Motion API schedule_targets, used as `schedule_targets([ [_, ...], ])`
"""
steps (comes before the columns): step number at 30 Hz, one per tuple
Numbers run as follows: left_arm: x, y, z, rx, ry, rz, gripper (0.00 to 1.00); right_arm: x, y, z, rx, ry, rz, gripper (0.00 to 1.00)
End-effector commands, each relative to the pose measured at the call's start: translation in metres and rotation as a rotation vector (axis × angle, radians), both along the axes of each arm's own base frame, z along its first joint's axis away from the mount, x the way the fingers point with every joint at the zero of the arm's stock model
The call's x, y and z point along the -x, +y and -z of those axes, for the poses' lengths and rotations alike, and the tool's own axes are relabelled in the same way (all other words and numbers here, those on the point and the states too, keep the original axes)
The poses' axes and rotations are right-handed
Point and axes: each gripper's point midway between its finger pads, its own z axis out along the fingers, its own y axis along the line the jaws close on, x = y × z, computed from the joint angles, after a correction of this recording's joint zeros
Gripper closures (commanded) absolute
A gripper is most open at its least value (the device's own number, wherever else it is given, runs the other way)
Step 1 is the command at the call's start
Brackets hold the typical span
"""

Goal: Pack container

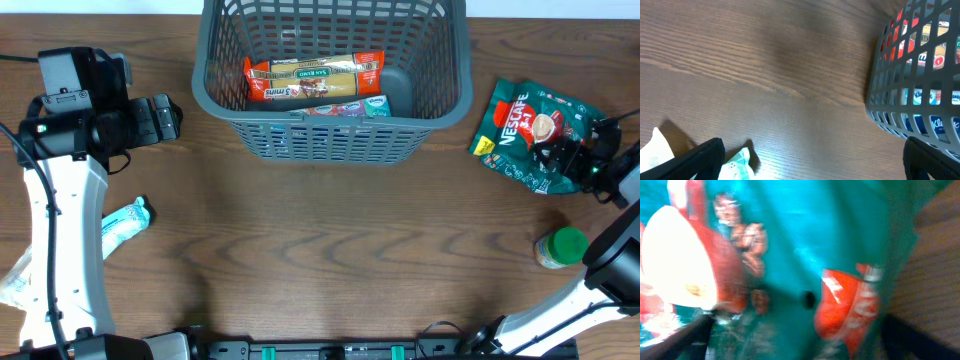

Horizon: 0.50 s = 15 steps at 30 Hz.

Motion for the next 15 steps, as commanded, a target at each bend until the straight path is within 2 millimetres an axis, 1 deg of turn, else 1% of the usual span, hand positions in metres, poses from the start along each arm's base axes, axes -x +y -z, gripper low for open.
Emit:
schedule_targets([
  [1, 0.000, -0.002, -0.005, 0.006, -0.015, 0.013, 0.01, 0.019, 0.003, 0.028, 0.002, 0.108, 0.044, 0.70],
  [2, 0.000, -0.002, -0.005, 0.006, -0.015, 0.013, 0.01, 0.019, 0.004, 0.029, -0.007, 0.112, 0.053, 0.99],
  [6, 0.000, -0.002, -0.005, 0.006, -0.015, 0.013, 0.01, 0.017, 0.006, 0.027, -0.055, 0.114, 0.100, 0.99],
  [10, 0.000, -0.002, -0.005, 0.006, -0.015, 0.013, 0.01, 0.015, 0.019, 0.018, -0.122, 0.097, 0.083, 0.99],
  [12, 0.000, -0.002, -0.005, 0.006, -0.015, 0.013, 0.02, 0.014, 0.024, 0.004, -0.126, 0.105, 0.081, 0.99],
  [14, 0.000, -0.002, -0.005, 0.006, -0.015, 0.013, 0.01, 0.010, 0.023, -0.019, -0.093, 0.094, 0.075, 0.99],
  [15, 0.000, -0.002, -0.005, 0.006, -0.015, 0.013, 0.01, 0.006, 0.022, -0.037, -0.066, 0.080, 0.072, 0.99],
])
